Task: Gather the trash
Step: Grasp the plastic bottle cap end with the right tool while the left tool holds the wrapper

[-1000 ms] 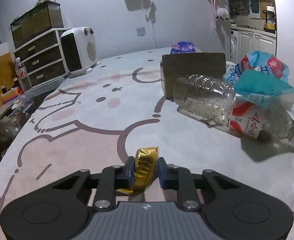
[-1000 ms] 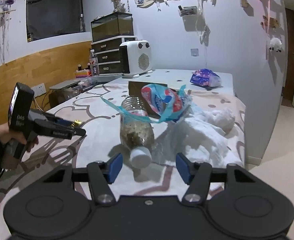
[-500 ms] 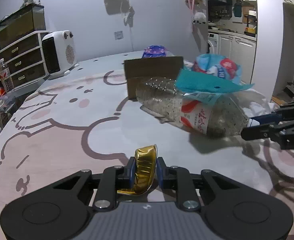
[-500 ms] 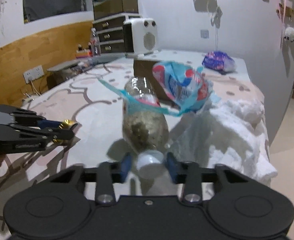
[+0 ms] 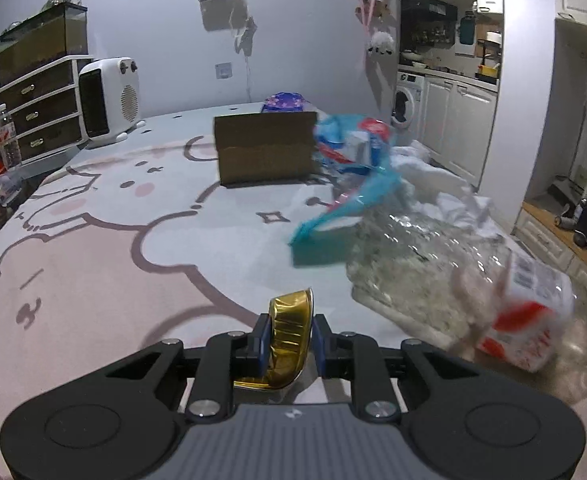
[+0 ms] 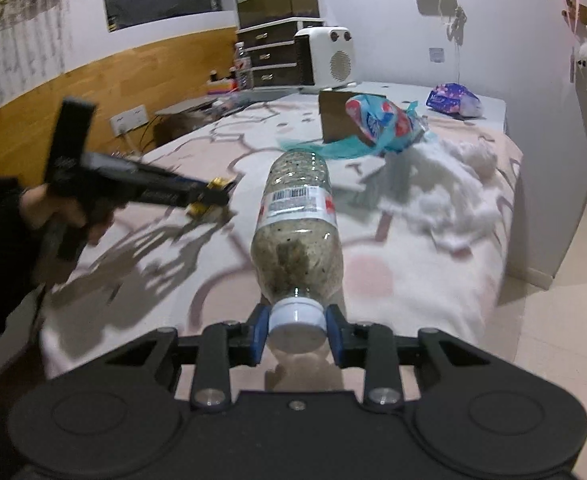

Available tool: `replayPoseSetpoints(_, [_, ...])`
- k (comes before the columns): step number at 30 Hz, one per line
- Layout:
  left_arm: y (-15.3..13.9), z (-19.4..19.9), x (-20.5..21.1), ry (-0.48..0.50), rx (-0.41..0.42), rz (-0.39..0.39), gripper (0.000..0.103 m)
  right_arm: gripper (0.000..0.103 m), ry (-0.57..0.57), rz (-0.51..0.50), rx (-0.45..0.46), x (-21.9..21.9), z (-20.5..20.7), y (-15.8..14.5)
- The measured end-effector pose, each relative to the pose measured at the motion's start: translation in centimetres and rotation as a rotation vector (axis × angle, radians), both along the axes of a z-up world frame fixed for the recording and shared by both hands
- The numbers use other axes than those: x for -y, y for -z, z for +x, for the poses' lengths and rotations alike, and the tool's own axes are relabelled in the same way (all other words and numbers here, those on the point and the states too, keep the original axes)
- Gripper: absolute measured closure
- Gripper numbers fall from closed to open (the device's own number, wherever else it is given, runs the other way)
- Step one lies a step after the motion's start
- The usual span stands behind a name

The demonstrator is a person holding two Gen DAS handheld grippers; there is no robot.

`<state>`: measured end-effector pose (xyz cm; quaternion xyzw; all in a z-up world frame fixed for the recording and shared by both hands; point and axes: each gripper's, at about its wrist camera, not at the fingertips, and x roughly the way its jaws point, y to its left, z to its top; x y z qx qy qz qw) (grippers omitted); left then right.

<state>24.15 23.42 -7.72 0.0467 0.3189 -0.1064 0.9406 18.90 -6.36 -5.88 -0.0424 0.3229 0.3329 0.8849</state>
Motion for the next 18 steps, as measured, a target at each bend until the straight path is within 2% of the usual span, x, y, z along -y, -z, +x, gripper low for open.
replayPoseSetpoints(4, [0.2, -1.5, 1.2, 0.016, 0.0, -0.006, 0.08, 0.07, 0.002, -0.02, -0.023, 1.0, -2.8, 0.0])
replayPoseSetpoints(6, [0.4, -1.9, 1.6, 0.008, -0.009, -0.014, 0.08, 0.05, 0.019, -0.027, -0.011, 0.8, -2.9, -0.1])
replayPoseSetpoints(7, [0.4, -2.1, 1.7, 0.004, -0.017, -0.019, 0.08, 0.032, 0.034, -0.032, 0.0, 0.5, -2.6, -0.2])
replayPoseSetpoints(8, [0.5, -2.3, 1.9, 0.001, -0.02, -0.021, 0.08, 0.026, 0.051, -0.038, 0.013, 0.2, -2.3, -0.3])
replayPoseSetpoints(12, [0.5, -3.2, 2.5, 0.003, -0.023, -0.016, 0.08, 0.022, 0.06, -0.027, 0.024, -1.4, 0.1, -0.5])
replayPoseSetpoints(18, [0.4, -3.9, 2.9, 0.001, -0.033, 0.008, 0.08, 0.022, 0.056, -0.003, -0.083, -3.7, 4.1, -0.3])
